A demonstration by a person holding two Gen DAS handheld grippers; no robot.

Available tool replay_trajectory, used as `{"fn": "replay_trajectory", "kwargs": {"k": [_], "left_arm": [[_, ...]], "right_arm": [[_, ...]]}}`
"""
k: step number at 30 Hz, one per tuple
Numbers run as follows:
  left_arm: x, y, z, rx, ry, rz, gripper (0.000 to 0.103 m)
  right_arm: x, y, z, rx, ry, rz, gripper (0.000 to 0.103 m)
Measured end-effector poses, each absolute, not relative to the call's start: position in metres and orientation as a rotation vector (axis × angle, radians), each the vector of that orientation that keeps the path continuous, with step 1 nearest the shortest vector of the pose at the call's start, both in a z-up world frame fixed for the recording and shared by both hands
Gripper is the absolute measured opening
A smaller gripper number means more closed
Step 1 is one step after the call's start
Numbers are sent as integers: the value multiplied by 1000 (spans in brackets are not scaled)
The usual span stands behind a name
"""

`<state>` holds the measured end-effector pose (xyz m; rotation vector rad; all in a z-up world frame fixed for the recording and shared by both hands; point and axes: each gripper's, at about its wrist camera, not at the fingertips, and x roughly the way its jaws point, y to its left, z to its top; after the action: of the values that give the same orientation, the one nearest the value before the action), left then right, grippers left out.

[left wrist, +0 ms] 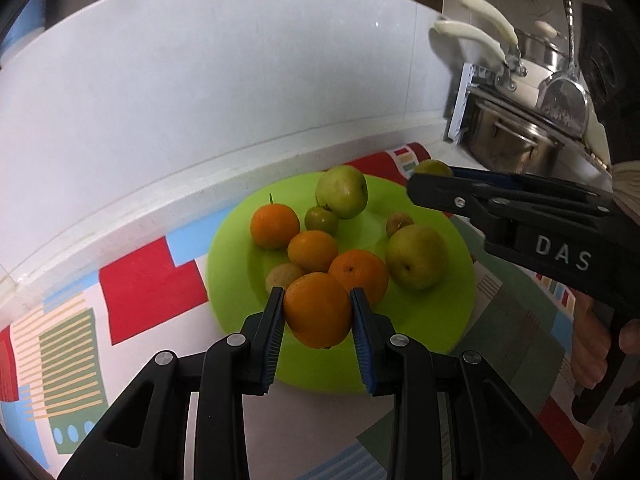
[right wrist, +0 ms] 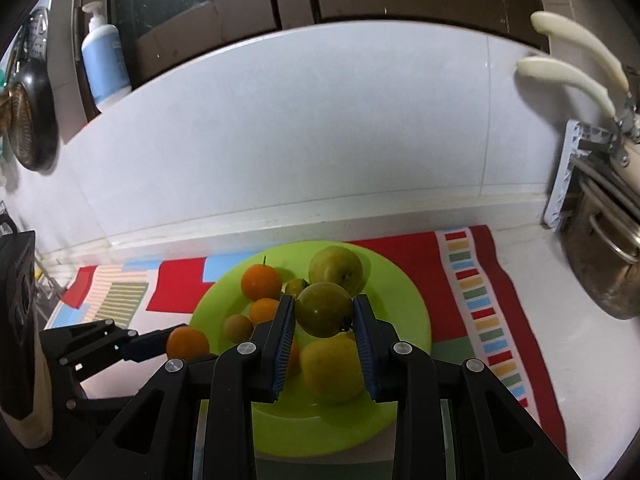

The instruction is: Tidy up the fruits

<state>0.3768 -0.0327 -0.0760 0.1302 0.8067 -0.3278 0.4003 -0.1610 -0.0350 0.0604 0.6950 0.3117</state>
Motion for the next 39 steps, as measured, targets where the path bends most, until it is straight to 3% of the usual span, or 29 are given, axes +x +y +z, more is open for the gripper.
{"fn": "replay_trajectory", "kwargs": {"k": [11, 15, 17, 19, 39], "left_arm": [[385, -34, -83, 138, 824, -326, 32], [384, -32, -79, 130, 813, -323, 41], [383, -30, -75, 130, 802, -314, 44], [381, -27, -72, 130, 795, -299, 45], [299, -10, 3, 102, 640, -242, 61]], "right_arm": [[416, -154, -51, 47, 716, 318, 30], [415, -156, -51, 49, 711, 310, 31], [415, -156, -50, 46, 714, 302, 49], [413, -157, -48, 43, 705, 285, 53], [312, -163, 3, 35, 644, 212, 53]]}}
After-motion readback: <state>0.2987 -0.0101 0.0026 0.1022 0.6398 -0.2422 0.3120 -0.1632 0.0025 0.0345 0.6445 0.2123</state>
